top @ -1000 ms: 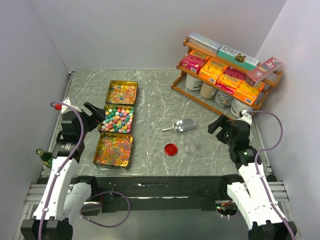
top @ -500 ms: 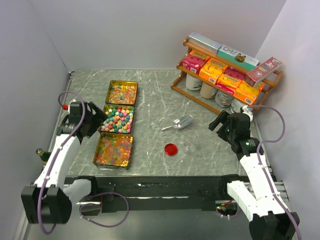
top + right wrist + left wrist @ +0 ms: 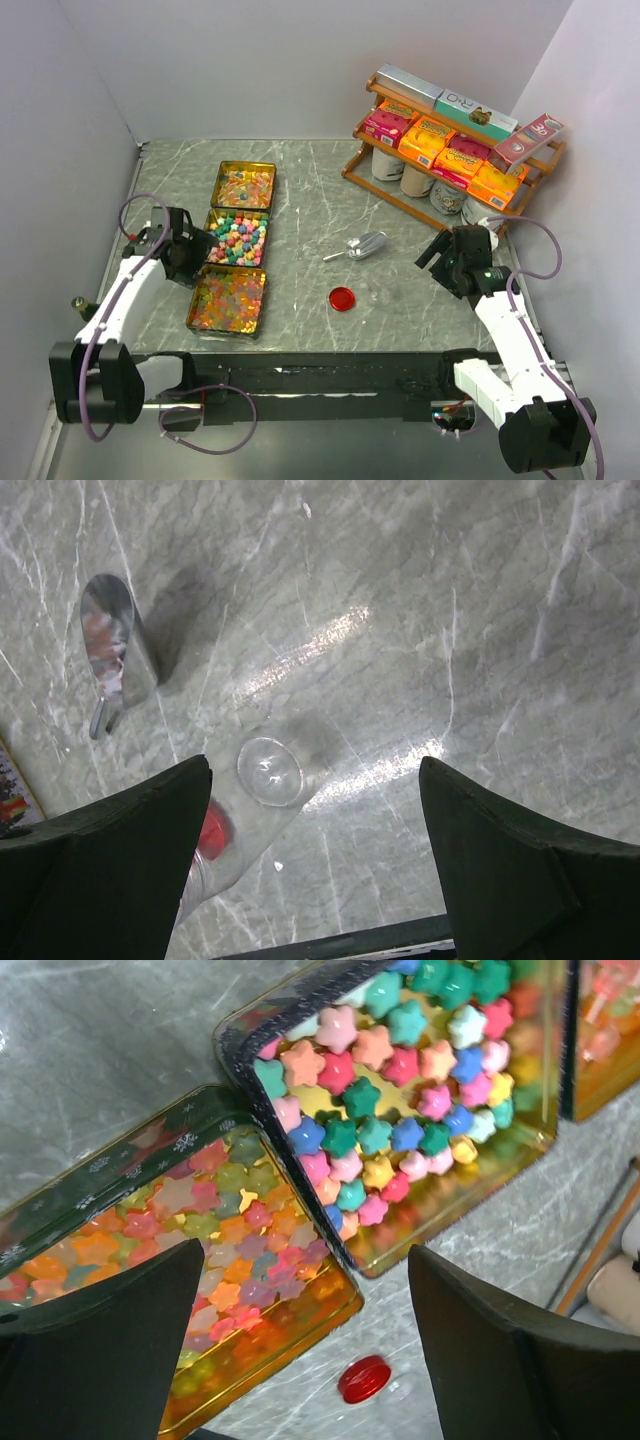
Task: Pack the candies
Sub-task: Adjust the storage box at the center of the board, then pick up the spatula from the center of the board.
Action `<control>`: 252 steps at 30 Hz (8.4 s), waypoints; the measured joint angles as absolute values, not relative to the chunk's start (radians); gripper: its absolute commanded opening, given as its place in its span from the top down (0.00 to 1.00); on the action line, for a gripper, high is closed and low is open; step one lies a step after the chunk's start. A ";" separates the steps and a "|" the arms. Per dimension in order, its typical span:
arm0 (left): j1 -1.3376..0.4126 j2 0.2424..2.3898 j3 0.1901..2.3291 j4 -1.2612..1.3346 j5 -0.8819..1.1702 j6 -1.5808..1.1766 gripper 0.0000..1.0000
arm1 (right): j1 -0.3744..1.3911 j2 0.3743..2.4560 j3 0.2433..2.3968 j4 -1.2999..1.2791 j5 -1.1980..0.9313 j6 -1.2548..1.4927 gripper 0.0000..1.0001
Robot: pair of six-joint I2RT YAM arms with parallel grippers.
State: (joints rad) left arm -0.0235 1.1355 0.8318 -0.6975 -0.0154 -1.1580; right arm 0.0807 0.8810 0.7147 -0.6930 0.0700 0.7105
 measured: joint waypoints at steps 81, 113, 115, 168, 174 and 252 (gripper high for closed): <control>-0.553 1.634 1.000 -0.577 0.041 -1.932 0.27 | 0.069 0.872 0.725 -0.709 0.055 0.679 0.15; -0.260 1.438 1.264 -0.624 -0.288 -1.186 0.09 | 0.069 0.868 0.725 -0.651 -0.028 0.664 0.11; -0.168 1.444 1.264 -0.586 -0.289 -1.096 0.14 | 0.069 0.870 0.725 -0.636 -0.050 0.662 0.12; -0.181 2.094 1.570 -0.285 0.126 -0.311 0.95 | 0.069 1.016 0.726 -0.591 -0.113 0.645 0.22; -0.245 2.105 1.579 -0.273 0.126 -0.306 0.89 | 0.069 1.024 0.726 -0.586 -0.118 0.638 0.22; -0.382 1.400 1.425 -0.290 0.709 -0.393 0.03 | 0.375 1.246 1.243 -0.590 -0.453 0.331 1.00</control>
State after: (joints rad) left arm -0.3820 1.3998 1.4250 -0.2897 0.7090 -0.3931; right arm 0.3752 1.2457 1.2434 -0.5900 -0.4534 0.3309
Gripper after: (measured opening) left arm 0.987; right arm 0.049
